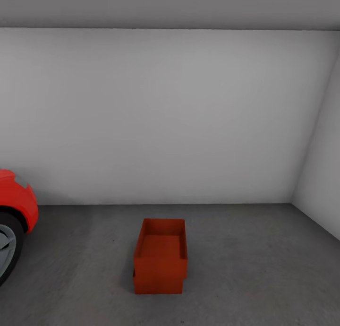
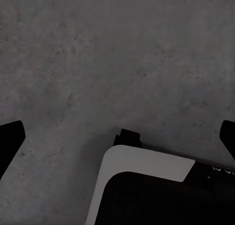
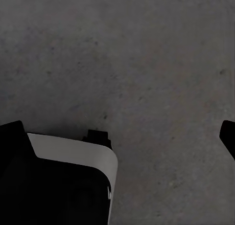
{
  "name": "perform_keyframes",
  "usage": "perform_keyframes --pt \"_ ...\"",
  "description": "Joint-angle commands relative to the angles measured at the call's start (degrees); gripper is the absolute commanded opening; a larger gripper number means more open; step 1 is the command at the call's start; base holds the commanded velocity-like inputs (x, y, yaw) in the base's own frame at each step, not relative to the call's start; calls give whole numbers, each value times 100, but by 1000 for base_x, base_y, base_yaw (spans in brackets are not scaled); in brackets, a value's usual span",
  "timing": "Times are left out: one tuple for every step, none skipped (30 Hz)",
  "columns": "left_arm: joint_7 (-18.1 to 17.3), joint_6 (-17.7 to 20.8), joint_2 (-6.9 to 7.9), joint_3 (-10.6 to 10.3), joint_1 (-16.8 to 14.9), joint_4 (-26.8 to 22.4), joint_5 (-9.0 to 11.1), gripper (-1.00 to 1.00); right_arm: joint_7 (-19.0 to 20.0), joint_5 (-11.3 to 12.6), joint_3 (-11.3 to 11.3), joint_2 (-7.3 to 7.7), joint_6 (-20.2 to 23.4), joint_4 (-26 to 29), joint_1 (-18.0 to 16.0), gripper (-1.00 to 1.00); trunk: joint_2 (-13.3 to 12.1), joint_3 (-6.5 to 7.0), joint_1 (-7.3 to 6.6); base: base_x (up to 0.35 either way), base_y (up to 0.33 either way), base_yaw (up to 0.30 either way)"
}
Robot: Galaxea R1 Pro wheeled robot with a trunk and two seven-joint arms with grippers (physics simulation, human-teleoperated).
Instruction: Move the two storage containers from the living room to the garage. In the garage, place one container on the floor and stack the other container on top of it (either order is fine).
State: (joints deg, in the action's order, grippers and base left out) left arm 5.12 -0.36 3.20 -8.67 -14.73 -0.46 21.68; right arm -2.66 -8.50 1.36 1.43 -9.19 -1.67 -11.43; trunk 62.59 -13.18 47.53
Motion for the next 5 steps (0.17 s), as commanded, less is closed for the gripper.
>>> perform_keyframes --pt "15 -6 2 -48 -2 -2 47 100 -30 -48 8 -1 -29 -18 -8 100 5 -7 0 0 0 0" --pt "15 -5 3 -48 -2 -3 47 100 -31 -48 7 -1 -29 -18 -8 100 5 -7 0 0 0 0" --pt "15 -5 3 -47 -2 -2 47 100 -31 -47 6 -1 -29 -18 -8 100 5 -7 0 0 0 0" --pt "15 -5 4 -47 -3 -4 47 100 -32 -47 6 -2 -29 -18 -8 100 5 -7 0 0 0 0" --pt "15 -6 4 -47 -3 -4 47 100 -32 -47 5 -2 -30 -18 -8 100 5 -7 0 0 0 0"
